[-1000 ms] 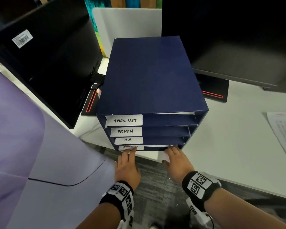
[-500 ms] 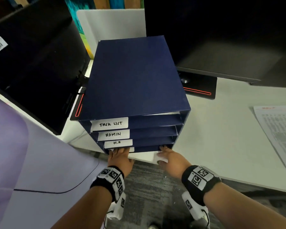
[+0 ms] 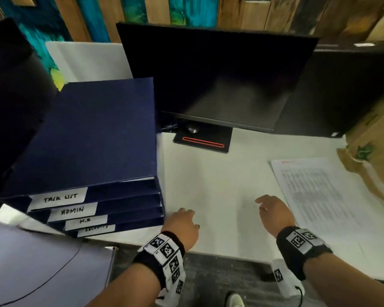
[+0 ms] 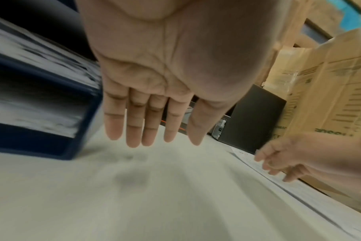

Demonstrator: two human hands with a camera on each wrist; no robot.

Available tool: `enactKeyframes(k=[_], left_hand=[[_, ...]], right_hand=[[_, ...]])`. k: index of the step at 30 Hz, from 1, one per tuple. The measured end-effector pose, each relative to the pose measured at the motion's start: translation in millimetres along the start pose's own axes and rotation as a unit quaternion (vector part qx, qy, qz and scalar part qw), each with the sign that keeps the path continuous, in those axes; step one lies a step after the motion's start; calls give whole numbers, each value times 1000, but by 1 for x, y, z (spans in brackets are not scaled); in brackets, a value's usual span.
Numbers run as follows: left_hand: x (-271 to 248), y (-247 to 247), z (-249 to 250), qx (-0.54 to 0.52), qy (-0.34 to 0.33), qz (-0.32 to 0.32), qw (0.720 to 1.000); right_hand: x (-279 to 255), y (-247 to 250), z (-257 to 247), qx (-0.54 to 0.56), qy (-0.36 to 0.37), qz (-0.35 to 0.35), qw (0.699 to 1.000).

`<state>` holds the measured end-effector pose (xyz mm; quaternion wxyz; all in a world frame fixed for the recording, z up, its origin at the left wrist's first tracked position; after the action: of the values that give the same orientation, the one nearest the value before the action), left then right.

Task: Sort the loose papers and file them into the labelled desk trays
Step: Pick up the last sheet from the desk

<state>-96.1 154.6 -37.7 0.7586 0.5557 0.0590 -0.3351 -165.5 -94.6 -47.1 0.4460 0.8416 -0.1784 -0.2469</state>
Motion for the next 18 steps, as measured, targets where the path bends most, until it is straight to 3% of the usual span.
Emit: enactKeyframes(k=[4,9,13,18], left_hand=[[29,-13,33,-92,13,-32,995],[53,-28,67,-215,62,-29,974],[67,-37,85,-293,113,22,949],[76,-49,96,-347,144,48,926]], right_hand=[[25,40,73,-90,-74,14,993],[38,55,117,-217,-29,-118,969],[31,50,98,-270,14,-116,956],[13,28,52,-301,156,-177,924]])
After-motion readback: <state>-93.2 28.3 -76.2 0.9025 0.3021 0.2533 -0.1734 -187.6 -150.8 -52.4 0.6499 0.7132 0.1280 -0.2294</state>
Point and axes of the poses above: each hand's wrist, its own x-axis towards the middle knuckle, its own y-axis out of the back of the hand, z = x × y, the point moved 1 cm from there along x, towards the middle knuckle, and after that the axes turned 3 degrees about -x, right-handed, at the moved point
